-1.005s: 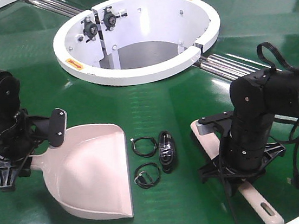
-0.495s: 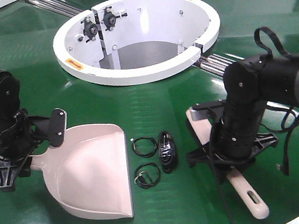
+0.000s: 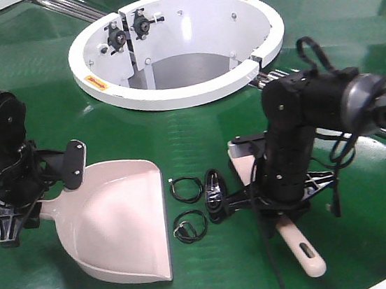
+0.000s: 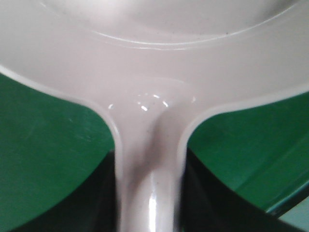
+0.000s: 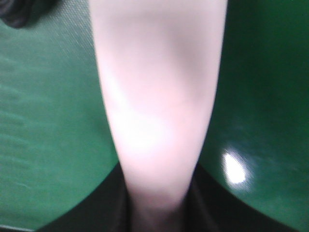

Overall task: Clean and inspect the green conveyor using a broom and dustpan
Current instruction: 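Sweep the black cables with the brush into the held dustpan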

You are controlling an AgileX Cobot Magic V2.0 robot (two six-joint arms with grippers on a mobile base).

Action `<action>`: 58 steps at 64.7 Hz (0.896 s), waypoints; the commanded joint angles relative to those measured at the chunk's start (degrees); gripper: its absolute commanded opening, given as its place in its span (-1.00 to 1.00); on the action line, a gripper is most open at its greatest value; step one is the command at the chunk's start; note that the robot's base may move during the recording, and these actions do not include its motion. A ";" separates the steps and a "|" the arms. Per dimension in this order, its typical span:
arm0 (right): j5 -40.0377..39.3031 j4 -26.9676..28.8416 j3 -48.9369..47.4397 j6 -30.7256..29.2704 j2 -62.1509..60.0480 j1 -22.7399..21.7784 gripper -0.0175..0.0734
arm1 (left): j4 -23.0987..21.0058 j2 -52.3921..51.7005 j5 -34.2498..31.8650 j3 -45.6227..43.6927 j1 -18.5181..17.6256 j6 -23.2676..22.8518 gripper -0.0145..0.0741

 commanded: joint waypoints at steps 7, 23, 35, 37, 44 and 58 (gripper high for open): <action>2.30 1.00 -6.22 0.02 2.00 3.78 -0.62 | -0.31 -2.13 0.39 -1.73 -0.33 0.00 -0.69; 5.53 4.75 -15.51 -0.52 8.66 9.99 -0.62 | -0.31 -2.13 0.39 -1.73 -0.33 0.00 -0.69; 5.53 10.16 -23.50 -1.62 12.58 14.33 -0.62 | -0.31 -2.13 0.39 -1.73 -0.33 0.00 -0.69; 5.53 11.26 -24.60 -1.93 13.10 14.81 -0.62 | -0.31 -2.13 0.39 -1.73 -0.33 0.00 -0.69; 5.49 15.27 -29.55 -4.58 14.14 16.59 -0.62 | -0.31 -2.13 0.39 -1.73 -0.33 0.00 -0.69; 5.49 15.77 -35.36 -5.31 13.54 17.60 -0.62 | -0.31 -2.13 0.39 -1.73 -0.33 0.00 -0.69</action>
